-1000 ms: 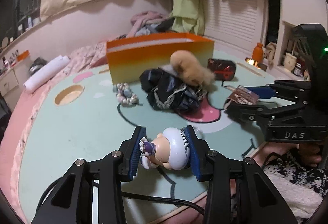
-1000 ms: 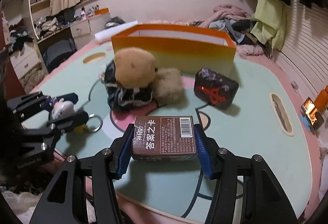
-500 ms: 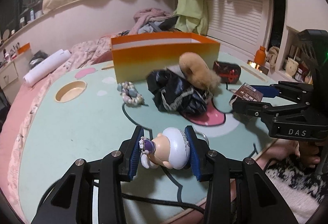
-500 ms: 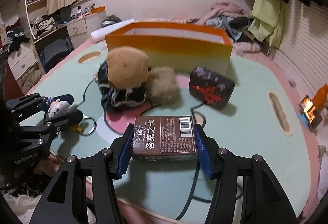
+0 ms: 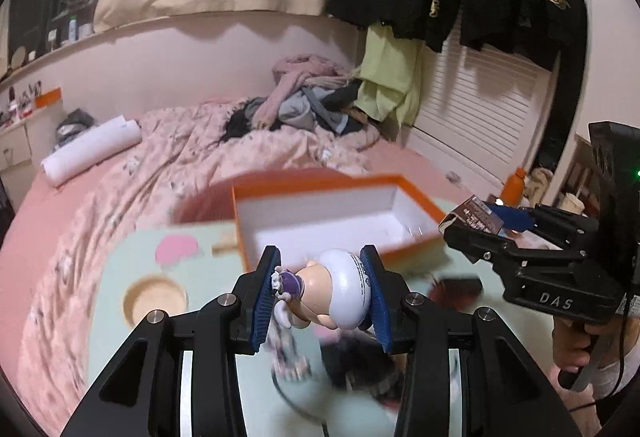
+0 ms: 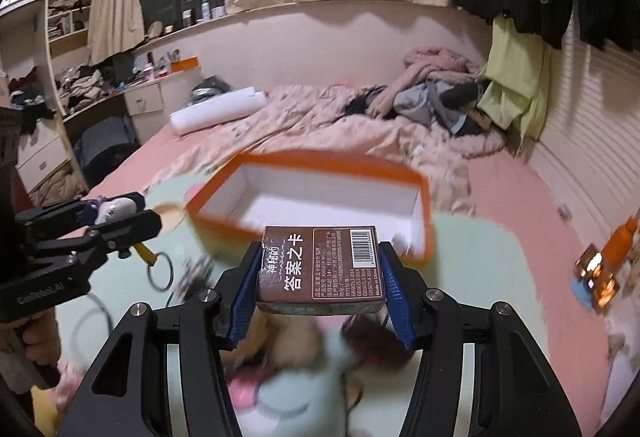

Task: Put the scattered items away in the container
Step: 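Carry the figurine with the left gripper while the right gripper carries the card box into the box, release both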

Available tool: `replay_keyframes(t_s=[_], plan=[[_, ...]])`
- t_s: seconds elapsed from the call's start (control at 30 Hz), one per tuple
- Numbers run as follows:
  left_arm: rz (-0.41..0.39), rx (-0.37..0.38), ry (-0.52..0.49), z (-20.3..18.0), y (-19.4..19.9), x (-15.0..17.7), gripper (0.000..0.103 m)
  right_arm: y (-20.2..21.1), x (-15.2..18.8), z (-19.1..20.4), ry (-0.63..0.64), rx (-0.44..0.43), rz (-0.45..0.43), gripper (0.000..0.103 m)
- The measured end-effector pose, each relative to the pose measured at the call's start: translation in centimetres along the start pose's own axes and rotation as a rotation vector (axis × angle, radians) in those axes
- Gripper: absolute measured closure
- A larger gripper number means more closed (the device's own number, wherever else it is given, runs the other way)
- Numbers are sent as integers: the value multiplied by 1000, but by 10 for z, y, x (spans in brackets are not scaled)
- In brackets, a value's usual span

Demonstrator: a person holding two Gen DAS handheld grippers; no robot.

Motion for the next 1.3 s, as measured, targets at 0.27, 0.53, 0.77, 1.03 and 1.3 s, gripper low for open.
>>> replay_keyframes(t_s=[0.27, 0.53, 0.77, 1.03, 1.3], plan=[[81, 1, 60, 26, -63, -31, 63, -59, -39, -8, -2, 54, 62, 47], [155, -29, 78, 41, -107, -30, 63, -109, -33, -21, -84, 24, 177, 46], [174, -54, 128, 50, -129, -32, 62, -127, -33, -17, -67, 39, 213, 46], [118, -1, 190, 51, -113, -34, 39, -124, -35, -29, -188, 18, 187, 45], [80, 27, 201, 49, -69, -23, 34, -99, -44, -37, -189, 52, 123, 30]])
Point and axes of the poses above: each gripper's, at about its wrist camera, not at the fingertips, and y roughly against the way its jaws point, z to its left, x to its underside, the point moved 6 cm from there along -y, roughly the way its jaws point, and after that the axes turned 8 degrees about x, right-handed, at the moved point
